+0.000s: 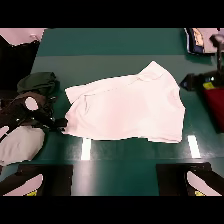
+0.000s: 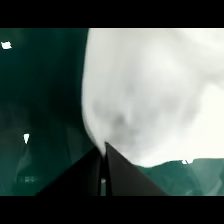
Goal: Fold the shirts.
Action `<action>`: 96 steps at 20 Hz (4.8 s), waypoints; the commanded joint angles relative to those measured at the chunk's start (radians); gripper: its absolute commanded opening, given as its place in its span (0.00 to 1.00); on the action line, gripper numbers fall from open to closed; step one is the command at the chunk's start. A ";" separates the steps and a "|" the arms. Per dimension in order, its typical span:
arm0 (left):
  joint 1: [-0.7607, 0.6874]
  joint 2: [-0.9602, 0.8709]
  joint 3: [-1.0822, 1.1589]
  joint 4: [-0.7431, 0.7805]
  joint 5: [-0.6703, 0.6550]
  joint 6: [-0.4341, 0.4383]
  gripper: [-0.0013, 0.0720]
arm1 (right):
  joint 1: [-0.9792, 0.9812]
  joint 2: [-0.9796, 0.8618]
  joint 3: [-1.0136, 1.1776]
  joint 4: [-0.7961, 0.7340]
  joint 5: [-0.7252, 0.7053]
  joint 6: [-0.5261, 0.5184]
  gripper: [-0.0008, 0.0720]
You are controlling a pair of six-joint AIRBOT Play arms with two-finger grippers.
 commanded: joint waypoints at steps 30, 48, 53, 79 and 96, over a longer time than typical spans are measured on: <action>0.000 0.176 0.023 -0.008 -0.039 0.022 0.06 | -0.252 0.015 -0.595 0.124 -0.061 0.071 0.04; 0.000 0.176 1.052 -0.008 -0.212 0.021 0.05 | -0.251 0.360 0.183 0.133 -0.145 0.068 0.04; 0.000 0.176 1.365 -0.008 -0.264 0.016 0.05 | -0.251 0.385 0.389 0.132 -0.164 0.059 0.04; 0.003 0.148 0.514 0.177 0.068 -0.021 0.05 | -0.163 -0.408 0.653 0.172 0.078 0.116 0.04; 0.003 -0.155 0.473 0.181 0.365 -0.004 0.05 | -0.020 -0.700 0.566 0.041 -0.279 -0.056 0.04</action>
